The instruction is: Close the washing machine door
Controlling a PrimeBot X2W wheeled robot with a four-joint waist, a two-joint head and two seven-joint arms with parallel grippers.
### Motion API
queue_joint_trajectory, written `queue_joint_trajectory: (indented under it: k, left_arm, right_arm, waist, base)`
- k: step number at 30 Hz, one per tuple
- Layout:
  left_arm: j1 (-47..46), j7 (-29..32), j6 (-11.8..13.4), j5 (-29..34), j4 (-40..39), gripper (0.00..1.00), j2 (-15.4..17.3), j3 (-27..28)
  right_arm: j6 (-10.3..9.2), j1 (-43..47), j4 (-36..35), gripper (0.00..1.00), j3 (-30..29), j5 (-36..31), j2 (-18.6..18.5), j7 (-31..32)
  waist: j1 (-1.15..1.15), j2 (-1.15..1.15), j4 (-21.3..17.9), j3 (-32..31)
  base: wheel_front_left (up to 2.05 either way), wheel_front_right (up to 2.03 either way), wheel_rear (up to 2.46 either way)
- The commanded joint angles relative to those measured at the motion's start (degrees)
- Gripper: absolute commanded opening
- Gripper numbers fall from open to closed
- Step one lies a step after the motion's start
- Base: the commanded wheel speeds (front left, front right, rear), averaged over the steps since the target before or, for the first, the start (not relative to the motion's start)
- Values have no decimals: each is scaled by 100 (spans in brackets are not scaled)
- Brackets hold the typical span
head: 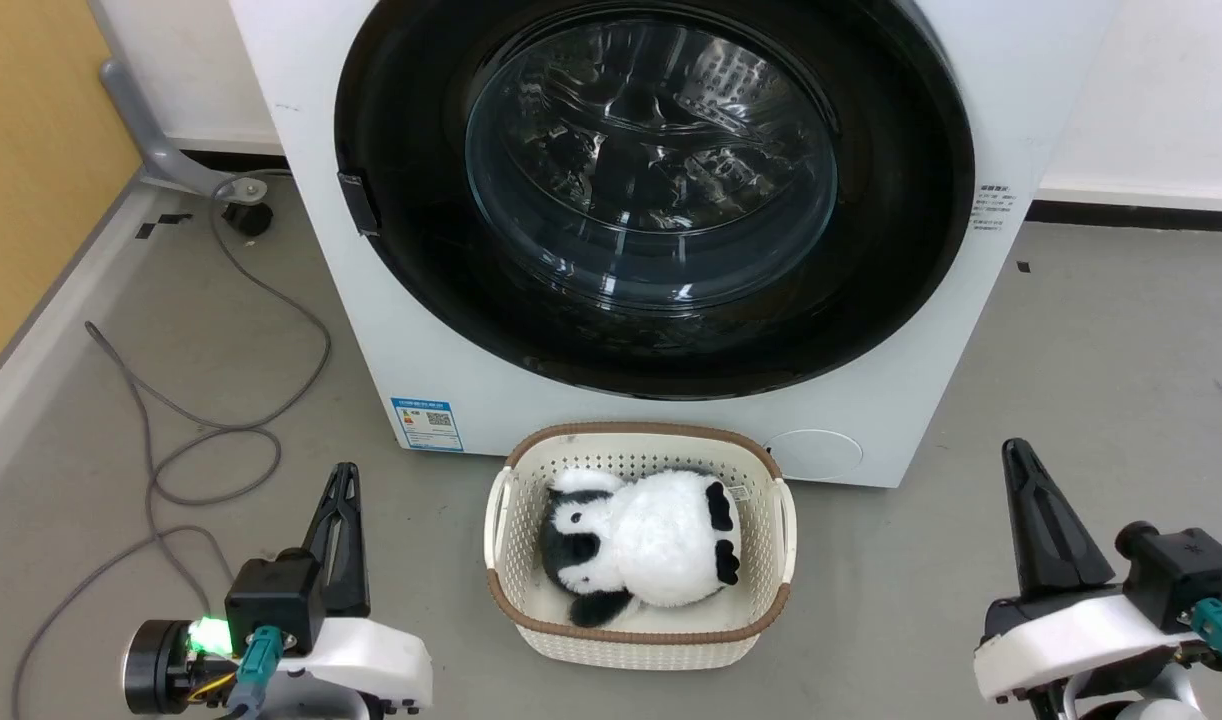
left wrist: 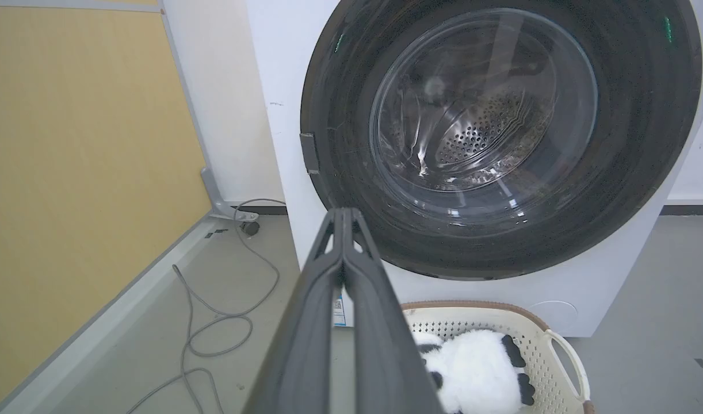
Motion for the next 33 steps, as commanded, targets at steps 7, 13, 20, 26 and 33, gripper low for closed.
queue_joint_trajectory:
  k: [7,13,20,26,33]
  left_arm:
    - [71,107,-92,26,-34,0,-37,52]
    - [78,177,-137,29,-46,0,-47,76]
    - [85,259,-190,34,-60,0,-58,104]
    - [92,329,-235,37,-72,0,-68,128]
    - [99,411,-288,42,-85,0,-80,156]
  right_arm:
    - [-2,108,-50,0,37,-92,15,101]
    - [-3,123,-63,0,56,-145,16,171]
    - [-3,141,-79,0,78,-207,18,253]
    - [-3,157,-92,0,98,-261,19,324]
    - [-3,175,-107,0,120,-323,21,407]
  waist:
    - [0,0,-2,-8]
    - [0,0,-3,-14]
    - [0,0,-5,-21]
    - [0,0,-7,-27]
    - [0,0,-8,-34]
  base:
    - [0,0,0]
    - [0,0,0]
    - [0,0,0]
    - [0,0,0]
    - [0,0,0]
